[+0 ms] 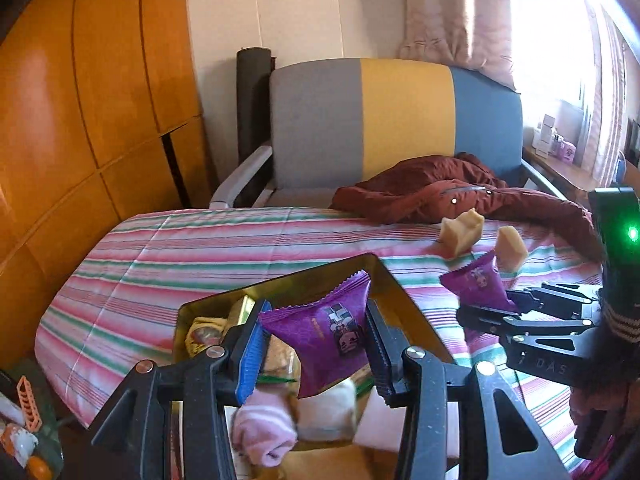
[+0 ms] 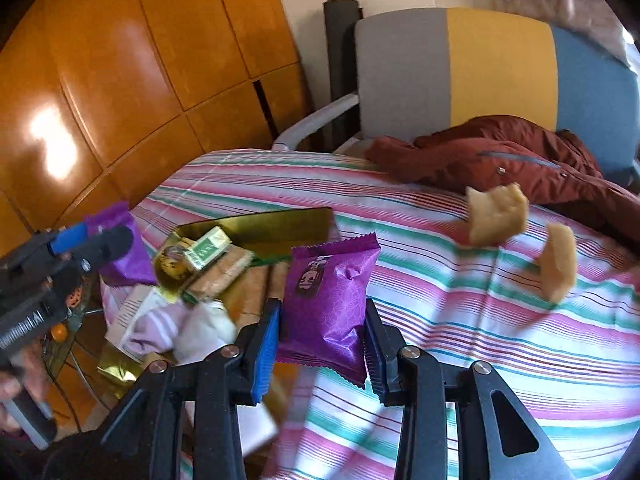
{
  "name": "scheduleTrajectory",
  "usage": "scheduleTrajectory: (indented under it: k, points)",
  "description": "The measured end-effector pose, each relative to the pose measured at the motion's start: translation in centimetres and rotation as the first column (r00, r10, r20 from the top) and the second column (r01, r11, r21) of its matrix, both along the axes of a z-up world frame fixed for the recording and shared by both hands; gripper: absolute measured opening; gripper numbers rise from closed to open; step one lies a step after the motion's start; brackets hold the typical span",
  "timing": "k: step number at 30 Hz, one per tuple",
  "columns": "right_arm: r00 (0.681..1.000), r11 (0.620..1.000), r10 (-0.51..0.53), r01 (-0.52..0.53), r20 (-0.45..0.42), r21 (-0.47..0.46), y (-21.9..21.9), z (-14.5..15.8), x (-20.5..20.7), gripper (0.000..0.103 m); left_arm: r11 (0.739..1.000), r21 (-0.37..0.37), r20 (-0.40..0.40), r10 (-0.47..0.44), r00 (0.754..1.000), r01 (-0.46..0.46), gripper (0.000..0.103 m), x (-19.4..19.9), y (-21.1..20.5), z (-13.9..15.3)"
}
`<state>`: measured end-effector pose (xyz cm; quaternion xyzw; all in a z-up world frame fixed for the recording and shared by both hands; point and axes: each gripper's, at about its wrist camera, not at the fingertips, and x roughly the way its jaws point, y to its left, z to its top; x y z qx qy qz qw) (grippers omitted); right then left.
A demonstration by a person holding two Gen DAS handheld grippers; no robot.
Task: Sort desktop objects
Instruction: 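Carry both purple candy packets toward the gold box, then lower both purple candy packets into the gold box and open both grippers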
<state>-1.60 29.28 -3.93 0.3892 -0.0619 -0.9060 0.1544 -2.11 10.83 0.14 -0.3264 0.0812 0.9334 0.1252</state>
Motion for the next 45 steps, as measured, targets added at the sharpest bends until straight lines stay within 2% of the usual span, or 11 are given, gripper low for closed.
scheduleTrajectory:
  k: [9,19,36,40,45]
  points:
    - [0.998,0.998,0.061,-0.062,0.019,0.005,-5.6,-0.1,-0.9,0.039,0.998,-0.014,-0.035,0.053,0.998,-0.054,0.046,0.7,-3.3,-0.2]
    - [0.995,0.995,0.089,-0.091,0.053,0.027,-9.8,-0.9,-2.3,0.039,0.995,0.014,-0.021,0.1,0.995,-0.099,0.046,0.5,-6.3,-0.6]
    - [0.992,0.996,0.069,-0.074,0.108,0.04,-11.6,-2.1,-4.0,0.04,0.993,0.029,0.01,0.117,0.993,-0.117,0.046,0.3,-7.7,-1.9]
    - [0.991,0.997,0.064,-0.07,0.113,0.043,-11.7,-2.2,-4.3,0.04,0.993,0.04,0.046,0.113,0.992,-0.115,0.048,-0.2,-7.6,-2.5]
    - [0.992,0.997,0.055,-0.06,0.11,0.04,-11.5,-1.9,-4.4,0.042,0.994,0.043,0.056,0.102,0.993,-0.105,0.052,-0.4,-7.1,-2.8]
